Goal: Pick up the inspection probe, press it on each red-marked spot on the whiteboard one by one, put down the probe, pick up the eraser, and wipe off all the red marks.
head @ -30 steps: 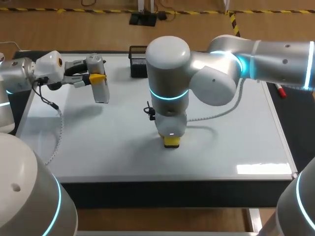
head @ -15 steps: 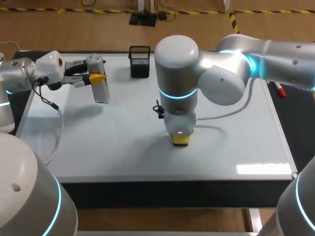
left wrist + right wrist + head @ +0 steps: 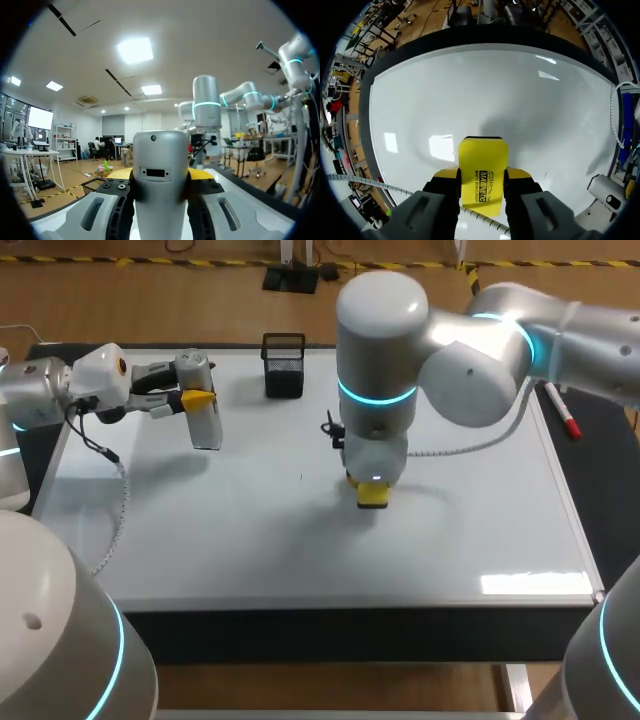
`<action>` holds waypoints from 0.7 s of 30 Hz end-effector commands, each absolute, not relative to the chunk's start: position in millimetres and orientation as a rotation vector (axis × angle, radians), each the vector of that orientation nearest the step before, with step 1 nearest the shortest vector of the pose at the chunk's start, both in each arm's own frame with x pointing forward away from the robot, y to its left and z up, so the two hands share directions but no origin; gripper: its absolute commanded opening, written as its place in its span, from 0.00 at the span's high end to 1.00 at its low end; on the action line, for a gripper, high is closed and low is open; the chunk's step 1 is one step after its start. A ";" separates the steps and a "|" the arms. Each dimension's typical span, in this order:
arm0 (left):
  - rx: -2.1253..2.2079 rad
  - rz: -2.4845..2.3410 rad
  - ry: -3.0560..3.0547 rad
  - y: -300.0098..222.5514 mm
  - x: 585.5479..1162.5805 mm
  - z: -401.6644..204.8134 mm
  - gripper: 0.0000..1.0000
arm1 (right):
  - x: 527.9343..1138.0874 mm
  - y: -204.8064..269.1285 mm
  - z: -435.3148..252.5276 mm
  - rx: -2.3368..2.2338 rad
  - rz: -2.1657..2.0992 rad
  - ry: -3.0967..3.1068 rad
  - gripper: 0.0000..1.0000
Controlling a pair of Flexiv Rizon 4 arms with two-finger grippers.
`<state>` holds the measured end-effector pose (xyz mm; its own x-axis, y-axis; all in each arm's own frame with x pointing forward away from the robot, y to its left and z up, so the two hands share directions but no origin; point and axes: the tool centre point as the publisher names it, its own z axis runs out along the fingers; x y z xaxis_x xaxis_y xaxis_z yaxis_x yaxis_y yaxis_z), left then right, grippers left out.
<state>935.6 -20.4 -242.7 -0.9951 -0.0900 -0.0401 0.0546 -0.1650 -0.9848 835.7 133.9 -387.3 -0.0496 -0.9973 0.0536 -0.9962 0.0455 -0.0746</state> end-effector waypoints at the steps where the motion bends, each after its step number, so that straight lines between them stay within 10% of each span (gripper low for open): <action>1: -0.040 -2.328 1.965 -19.9 935.1 -241.9 1.00 | 839.3 121.9 -371.5 -2.147 -0.106 2.257 1.00; 21: -0.040 -2.328 1.965 -19.9 935.1 -241.9 1.00 | 841.0 120.7 -371.2 -2.146 -0.121 2.260 1.00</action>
